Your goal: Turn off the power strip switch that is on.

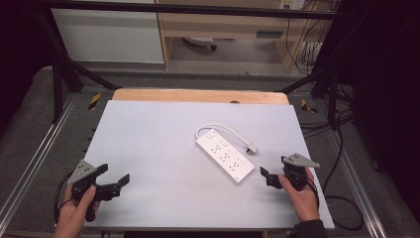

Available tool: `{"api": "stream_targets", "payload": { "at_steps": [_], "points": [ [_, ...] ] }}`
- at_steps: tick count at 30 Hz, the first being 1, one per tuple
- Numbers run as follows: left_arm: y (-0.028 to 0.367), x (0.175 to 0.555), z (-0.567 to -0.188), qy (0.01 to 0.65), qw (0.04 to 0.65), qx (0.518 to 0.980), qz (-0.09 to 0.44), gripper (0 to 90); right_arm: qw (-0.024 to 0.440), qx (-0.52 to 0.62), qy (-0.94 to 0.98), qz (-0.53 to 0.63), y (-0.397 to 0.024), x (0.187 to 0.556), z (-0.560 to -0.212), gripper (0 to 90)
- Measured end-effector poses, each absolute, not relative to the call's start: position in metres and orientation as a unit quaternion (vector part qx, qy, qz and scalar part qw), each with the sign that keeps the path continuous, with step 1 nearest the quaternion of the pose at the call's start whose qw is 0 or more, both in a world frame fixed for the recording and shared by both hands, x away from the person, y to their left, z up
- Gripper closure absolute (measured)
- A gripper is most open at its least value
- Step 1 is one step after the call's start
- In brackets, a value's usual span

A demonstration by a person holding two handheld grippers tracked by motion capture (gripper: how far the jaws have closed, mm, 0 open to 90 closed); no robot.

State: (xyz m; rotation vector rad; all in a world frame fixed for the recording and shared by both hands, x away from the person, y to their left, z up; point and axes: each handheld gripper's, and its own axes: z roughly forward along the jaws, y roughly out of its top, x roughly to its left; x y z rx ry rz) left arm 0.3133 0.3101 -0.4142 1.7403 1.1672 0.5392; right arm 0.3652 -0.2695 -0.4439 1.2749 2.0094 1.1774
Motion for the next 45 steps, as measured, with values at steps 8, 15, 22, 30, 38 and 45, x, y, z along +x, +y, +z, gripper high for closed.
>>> {"api": "stream_targets", "payload": {
  "at_steps": [8, 15, 22, 30, 38, 45],
  "points": [
    [0.310, 0.313, -0.415, 0.476, 0.469, 0.711, 0.220, 7.1, 0.242, 0.454, 0.736, 0.440, -0.267, 0.364, -0.441, 6.4],
    [0.310, 0.313, -0.416, 0.478, 0.467, 0.711, 0.218, 6.3, 0.248, 0.446, 0.734, 0.449, -0.264, 0.363, -0.437, 4.8],
    [0.309, 0.315, -0.417, 0.480, 0.464, 0.714, 0.214, 6.2, 0.255, 0.451, 0.725, 0.453, -0.265, 0.362, -0.435, 3.4],
    [0.308, 0.315, -0.418, 0.480, 0.461, 0.716, 0.210, 6.2, 0.253, 0.450, 0.724, 0.458, -0.264, 0.358, -0.430, 3.0],
    [0.307, 0.315, -0.419, 0.480, 0.460, 0.717, 0.207, 6.2, 0.247, 0.450, 0.720, 0.466, -0.264, 0.356, -0.425, 4.1],
    [0.307, 0.315, -0.419, 0.479, 0.458, 0.720, 0.207, 6.2, 0.243, 0.447, 0.725, 0.465, -0.261, 0.353, -0.418, 3.6]
  ]
}}
